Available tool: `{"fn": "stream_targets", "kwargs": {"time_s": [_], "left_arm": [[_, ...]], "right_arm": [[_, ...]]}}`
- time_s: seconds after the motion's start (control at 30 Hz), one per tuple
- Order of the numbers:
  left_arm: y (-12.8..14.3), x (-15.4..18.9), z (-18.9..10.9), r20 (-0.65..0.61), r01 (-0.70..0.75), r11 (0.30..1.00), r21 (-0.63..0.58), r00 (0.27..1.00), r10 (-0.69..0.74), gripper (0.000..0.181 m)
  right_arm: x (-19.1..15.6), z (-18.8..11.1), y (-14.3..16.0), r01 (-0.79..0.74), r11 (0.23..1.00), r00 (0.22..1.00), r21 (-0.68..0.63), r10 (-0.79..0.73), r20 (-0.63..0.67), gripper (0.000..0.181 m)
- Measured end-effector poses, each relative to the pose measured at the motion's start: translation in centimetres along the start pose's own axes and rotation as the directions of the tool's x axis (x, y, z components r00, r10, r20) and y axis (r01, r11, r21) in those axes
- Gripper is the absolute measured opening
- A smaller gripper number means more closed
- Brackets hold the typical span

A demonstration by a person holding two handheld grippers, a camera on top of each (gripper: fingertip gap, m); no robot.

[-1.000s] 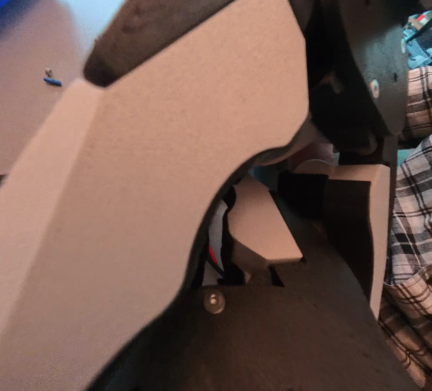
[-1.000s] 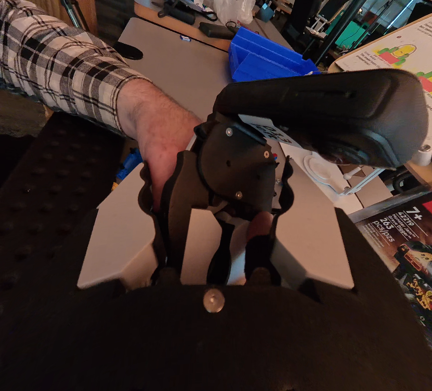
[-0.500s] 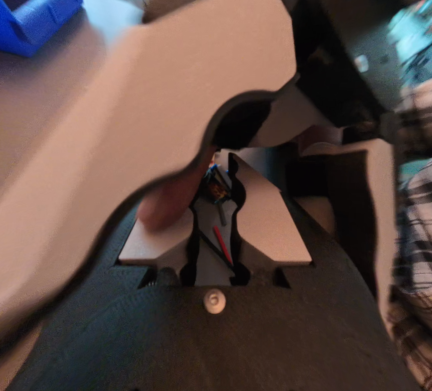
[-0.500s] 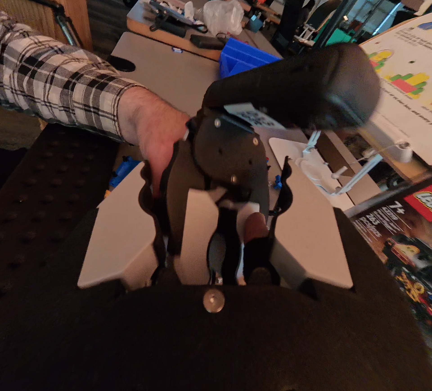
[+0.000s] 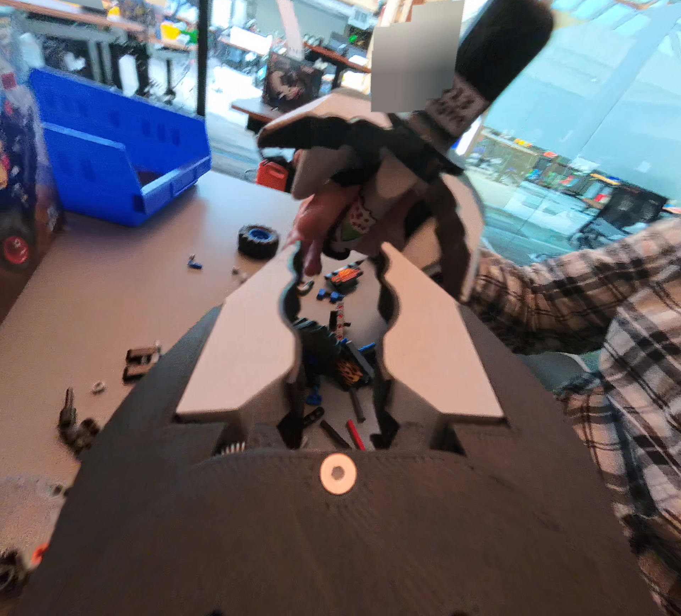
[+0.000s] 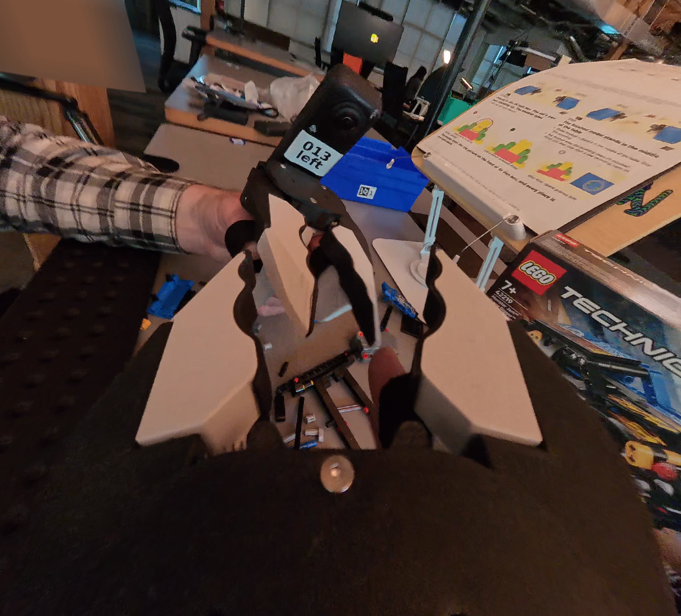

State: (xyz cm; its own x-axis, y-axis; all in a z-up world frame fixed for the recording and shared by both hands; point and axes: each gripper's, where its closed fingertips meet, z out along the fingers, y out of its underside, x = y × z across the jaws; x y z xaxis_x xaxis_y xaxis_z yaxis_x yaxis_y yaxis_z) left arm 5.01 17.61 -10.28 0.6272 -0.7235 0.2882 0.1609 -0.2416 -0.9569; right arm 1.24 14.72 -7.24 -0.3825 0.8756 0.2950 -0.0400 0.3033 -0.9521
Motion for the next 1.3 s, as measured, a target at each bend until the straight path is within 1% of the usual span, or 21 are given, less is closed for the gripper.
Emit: {"fn": "stream_targets", "kwargs": {"time_s": [0.03,0.1,0.17,0.2,0.27,0.3,0.37,0.43,0.47,0.5,0.53,0.57,0.63,0.7,0.73,0.8,0.9,1.03,1.1,1.23,1.3], "left_arm": [[-0.5,0.5,-0.2,-0.03,-0.013,1.0,0.026,0.999,0.014,0.024],[-1.3,1.2,-0.6,-0.054,-0.058,0.996,0.073,0.997,0.062,0.01],[-1.9,2.3,-1.2,-0.113,-0.079,0.992,0.101,0.989,0.09,0.005],[-2.4,2.3,-1.6,-0.096,-0.094,0.987,0.127,0.99,0.107,0.003],[-3.2,1.8,-2.6,-0.025,-0.174,0.976,0.128,0.984,0.178,0.0],[-3.2,1.2,-3.1,0.046,-0.263,0.961,0.087,0.965,0.26,0.0],[-3.1,-0.4,-4.6,0.186,-0.44,0.897,-0.045,0.878,0.441,0.0],[-3.7,-2.7,-6.6,0.313,-0.455,0.884,-0.106,0.829,0.464,0.0],[-4.0,-3.7,-7.6,0.36,-0.452,0.884,-0.122,0.81,0.463,0.008],[-3.8,-4.7,-8.3,0.393,-0.435,0.888,-0.15,0.798,0.457,0.033],[-3.2,-5.7,-9.0,0.415,-0.409,0.89,-0.199,0.788,0.455,0.042],[-2.5,-6.5,-9.5,0.412,-0.397,0.883,-0.251,0.782,0.468,0.04],[-0.9,-8.1,-10.0,0.41,-0.366,0.869,-0.332,0.774,0.483,0.042],[1.2,-10.0,-9.8,0.391,-0.31,0.85,-0.426,0.784,0.482,0.055],[2.5,-10.9,-9.6,0.371,-0.292,0.823,-0.486,0.785,0.497,0.059],[5.1,-12.8,-9.6,0.324,-0.264,0.739,-0.62,0.772,0.547,0.064],[8.4,-14.9,-9.8,0.246,-0.218,0.616,-0.757,0.779,0.577,0.077],[11.3,-15.7,-9.5,0.174,-0.153,0.538,-0.829,0.844,0.508,0.074],[11.1,-15.9,-9.1,0.184,-0.15,0.559,-0.815,0.849,0.496,0.049],[11.0,-15.8,-9.2,0.174,-0.174,0.568,-0.804,0.845,0.505,0.048],[10.3,-15.3,-9.1,0.184,-0.184,0.605,-0.775,0.85,0.494,0.047]], "right_arm": [[0.0,-0.2,-0.2,-0.019,1.0,1.0,0.011,0.019,0.009,0.091],[0.1,-0.2,-0.1,-0.007,1.0,1.0,0.009,0.007,-0.002,0.089],[0.2,-0.4,-0.4,-0.002,1.0,1.0,0.029,0.003,-0.011,0.081],[0.5,-0.7,-0.7,-0.01,0.999,1.0,0.049,0.011,-0.017,0.073],[0.8,-1.4,-0.8,-0.002,0.998,1.0,0.069,0.003,-0.015,0.031],[1.2,-1.8,-0.7,0.002,0.998,1.0,0.065,-0.001,-0.028,0.028],[1.9,-2.5,0.0,-0.01,0.999,0.999,0.039,0.011,-0.039,0.023],[3.8,-3.3,1.1,-0.034,0.999,0.991,-0.003,0.033,-0.128,0.017],[4.3,-3.7,1.7,-0.036,0.999,0.989,-0.027,0.032,-0.145,0.014],[5.1,-4.0,2.3,-0.043,0.998,0.983,-0.055,0.032,-0.182,0.012],[6.0,-4.4,3.1,-0.061,0.994,0.976,-0.09,0.04,-0.216,0.02],[6.4,-4.5,3.9,-0.089,0.988,0.973,-0.127,0.059,-0.224,0.027],[6.8,-4.1,5.9,-0.154,0.97,0.969,-0.188,0.111,-0.219,0.03],[7.1,-3.4,8.0,-0.173,0.949,0.967,-0.264,0.113,-0.227,0.03],[7.0,-3.0,9.0,-0.157,0.939,0.971,-0.306,0.09,-0.222,0.03],[6.3,-2.1,10.3,-0.112,0.921,0.981,-0.374,0.043,-0.187,0.032],[5.4,-1.2,11.8,-0.088,0.899,0.988,-0.428,0.024,-0.155,0.032],[4.4,-0.6,13.1,-0.062,0.877,0.994,-0.476,0.009,-0.113,0.031],[4.3,-0.5,13.3,-0.061,0.876,0.994,-0.478,0.011,-0.106,0.031],[4.7,-0.8,13.3,-0.078,0.88,0.993,-0.468,0.028,-0.113,0.031],[4.9,-1.0,12.7,-0.11,0.896,0.99,-0.43,0.063,-0.122,0.031]]}}
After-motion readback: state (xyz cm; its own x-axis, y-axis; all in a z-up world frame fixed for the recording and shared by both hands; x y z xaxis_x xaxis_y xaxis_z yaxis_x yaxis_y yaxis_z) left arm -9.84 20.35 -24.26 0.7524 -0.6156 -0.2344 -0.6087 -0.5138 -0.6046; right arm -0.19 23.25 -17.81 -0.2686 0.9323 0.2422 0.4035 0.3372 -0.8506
